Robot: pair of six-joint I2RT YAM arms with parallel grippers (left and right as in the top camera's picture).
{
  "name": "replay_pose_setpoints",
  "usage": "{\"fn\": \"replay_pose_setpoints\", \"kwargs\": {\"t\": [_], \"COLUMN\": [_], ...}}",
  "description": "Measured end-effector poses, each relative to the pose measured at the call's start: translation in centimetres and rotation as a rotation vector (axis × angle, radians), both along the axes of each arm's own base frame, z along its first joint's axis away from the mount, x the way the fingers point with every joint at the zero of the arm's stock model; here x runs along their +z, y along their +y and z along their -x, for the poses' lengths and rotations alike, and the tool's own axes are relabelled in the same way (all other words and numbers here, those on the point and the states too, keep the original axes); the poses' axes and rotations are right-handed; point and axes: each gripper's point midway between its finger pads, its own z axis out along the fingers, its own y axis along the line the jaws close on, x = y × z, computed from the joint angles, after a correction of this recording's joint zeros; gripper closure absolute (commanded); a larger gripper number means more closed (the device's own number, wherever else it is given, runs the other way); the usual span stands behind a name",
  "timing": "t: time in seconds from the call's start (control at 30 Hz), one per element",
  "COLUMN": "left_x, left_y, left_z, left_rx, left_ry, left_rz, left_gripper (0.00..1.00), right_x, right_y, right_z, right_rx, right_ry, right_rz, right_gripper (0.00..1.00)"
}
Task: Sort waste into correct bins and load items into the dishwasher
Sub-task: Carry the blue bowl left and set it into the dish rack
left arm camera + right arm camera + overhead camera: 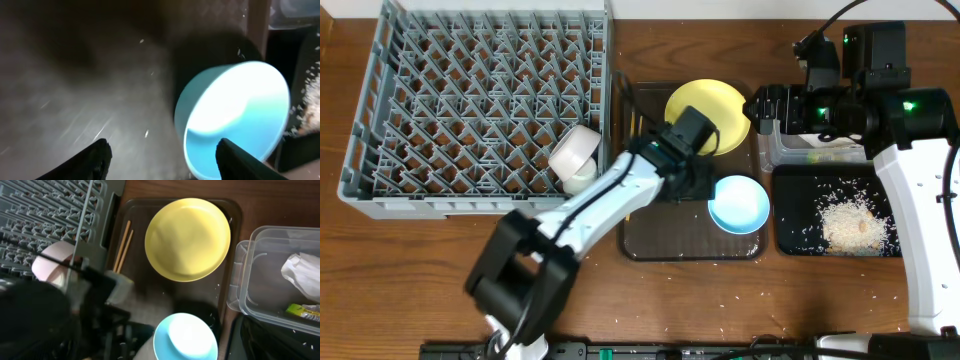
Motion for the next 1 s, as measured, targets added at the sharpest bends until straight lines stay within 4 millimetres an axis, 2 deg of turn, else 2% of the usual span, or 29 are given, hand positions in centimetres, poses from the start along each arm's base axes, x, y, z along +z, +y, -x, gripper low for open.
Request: {"fn": "replay_pose_setpoints", "kwargs": {"t": [0.13, 0.27, 0.57, 0.67, 0.77, 0.87, 1.0], "left_x": [-2.7, -4.6, -4.6, -4.5, -4.6, -5.3, -5.6], "left_y": [-1.6, -2.2, -3.0, -3.2, -3.7, -3.9, -4.2], "left_z": [0.0, 0.9, 0.3, 0.3, 0.2, 0.4, 0.5], "left_rx": [-0.024, -0.04, -0.034, -0.037, -0.044, -0.05, -0.055], "left_ry": [0.007, 0.054, 0.038, 0.035, 0.038, 0.058, 0.07], "left_rz": [-0.005, -0.015, 0.018, 0.027, 0.049, 0.055, 0.071], "left_gripper": [0.31, 0.31, 0.31, 0.31, 0.32, 0.4, 0.52], "right_x": [0.0, 0.0, 0.6, 1.5, 2.8, 4.9, 8.4], "right_y": [0.0, 0.0, 0.4, 0.3, -0.8, -2.6, -5.2], "right_z": [0.0, 0.0, -0.5, -1.1, -1.5, -1.1, 0.5], "right_rx": [0.0, 0.0, 0.008, 0.008, -0.022, -0.069, -0.136], "right_ry": [0.0, 0.0, -0.029, -0.065, -0.107, -0.171, -0.273], "right_rz": [0.0, 0.0, -0.029, -0.065, -0.09, -0.099, -0.093], "right_gripper": [0.01, 0.01, 0.01, 0.01, 0.01, 0.01, 0.01]}}
